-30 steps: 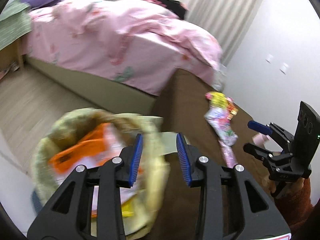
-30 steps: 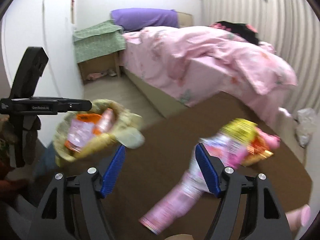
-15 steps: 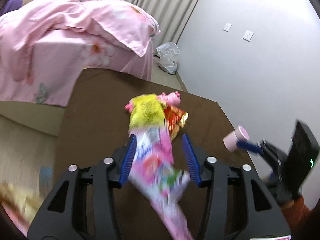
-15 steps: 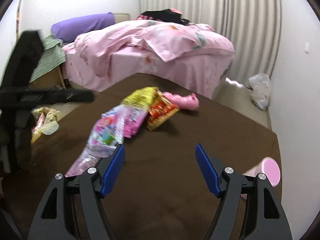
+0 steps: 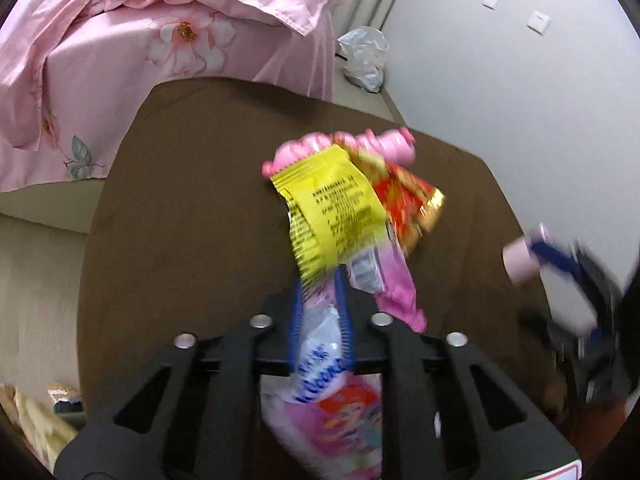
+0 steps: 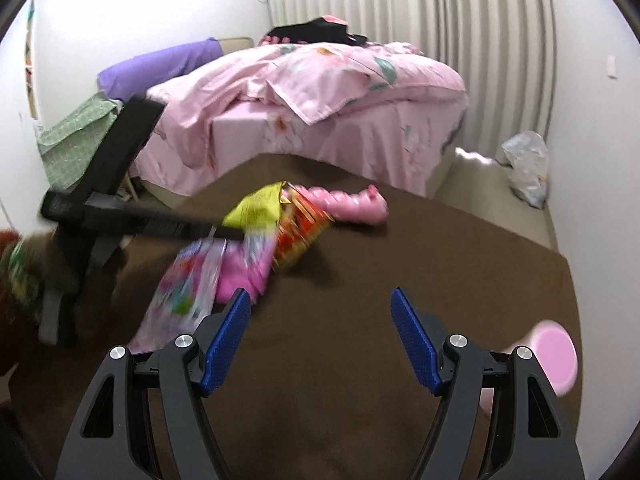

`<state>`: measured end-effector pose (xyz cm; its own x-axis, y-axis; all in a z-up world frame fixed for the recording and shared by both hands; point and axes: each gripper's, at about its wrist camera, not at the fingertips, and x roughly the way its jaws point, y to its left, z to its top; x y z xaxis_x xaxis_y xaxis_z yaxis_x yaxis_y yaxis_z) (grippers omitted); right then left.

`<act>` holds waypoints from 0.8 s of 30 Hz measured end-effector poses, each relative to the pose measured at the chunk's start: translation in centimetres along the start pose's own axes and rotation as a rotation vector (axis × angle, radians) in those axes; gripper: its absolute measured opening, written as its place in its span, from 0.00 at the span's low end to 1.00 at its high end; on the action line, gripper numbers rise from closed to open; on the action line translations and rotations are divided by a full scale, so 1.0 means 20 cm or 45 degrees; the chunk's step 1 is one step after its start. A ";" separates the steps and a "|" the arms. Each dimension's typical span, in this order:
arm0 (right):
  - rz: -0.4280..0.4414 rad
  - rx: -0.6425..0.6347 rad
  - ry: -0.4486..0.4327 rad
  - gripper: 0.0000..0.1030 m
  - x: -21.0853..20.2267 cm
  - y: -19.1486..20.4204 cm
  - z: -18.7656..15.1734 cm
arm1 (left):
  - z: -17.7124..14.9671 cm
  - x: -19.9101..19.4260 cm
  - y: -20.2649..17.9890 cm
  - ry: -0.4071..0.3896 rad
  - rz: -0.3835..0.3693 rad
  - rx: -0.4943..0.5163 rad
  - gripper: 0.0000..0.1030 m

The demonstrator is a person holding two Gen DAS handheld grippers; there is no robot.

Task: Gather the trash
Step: 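Grasp the pink Kleenex tissue pack with the left gripper while the right gripper grasps the red snack bag, then lift the tissue pack with the left gripper while the right gripper lifts the red snack bag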

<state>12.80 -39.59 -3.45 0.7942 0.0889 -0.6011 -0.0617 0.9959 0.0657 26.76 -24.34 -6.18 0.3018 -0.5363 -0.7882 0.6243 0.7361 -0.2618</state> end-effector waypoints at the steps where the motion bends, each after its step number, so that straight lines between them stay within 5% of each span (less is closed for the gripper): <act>1: 0.001 -0.009 -0.001 0.67 0.03 0.01 0.03 | -0.06 -0.03 0.00 0.011 0.013 0.010 0.12; 10: -0.072 -0.099 0.041 0.67 0.36 0.03 0.23 | -0.30 -0.28 0.04 -0.048 -0.067 -0.070 0.13; 14: 0.003 -0.018 0.119 0.63 0.52 -0.04 0.27 | -0.30 -0.36 0.07 -0.085 -0.106 -0.115 0.24; 18: 0.155 0.074 0.218 0.39 0.58 -0.08 0.24 | -0.32 -0.42 0.08 -0.125 -0.074 -0.124 0.26; 19: 0.197 0.102 0.237 0.27 0.57 -0.09 0.22 | -0.33 -0.45 0.09 -0.136 -0.068 -0.136 0.27; 24: 0.191 0.104 0.203 0.11 0.40 -0.07 0.14 | -0.39 -0.50 0.14 -0.170 -0.054 -0.171 0.33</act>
<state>20.81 -40.24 -6.14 0.6740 0.2433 -0.6975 -0.1172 0.9675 0.2243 19.90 -13.63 -3.45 0.3758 -0.6112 -0.6966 0.5393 0.7555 -0.3720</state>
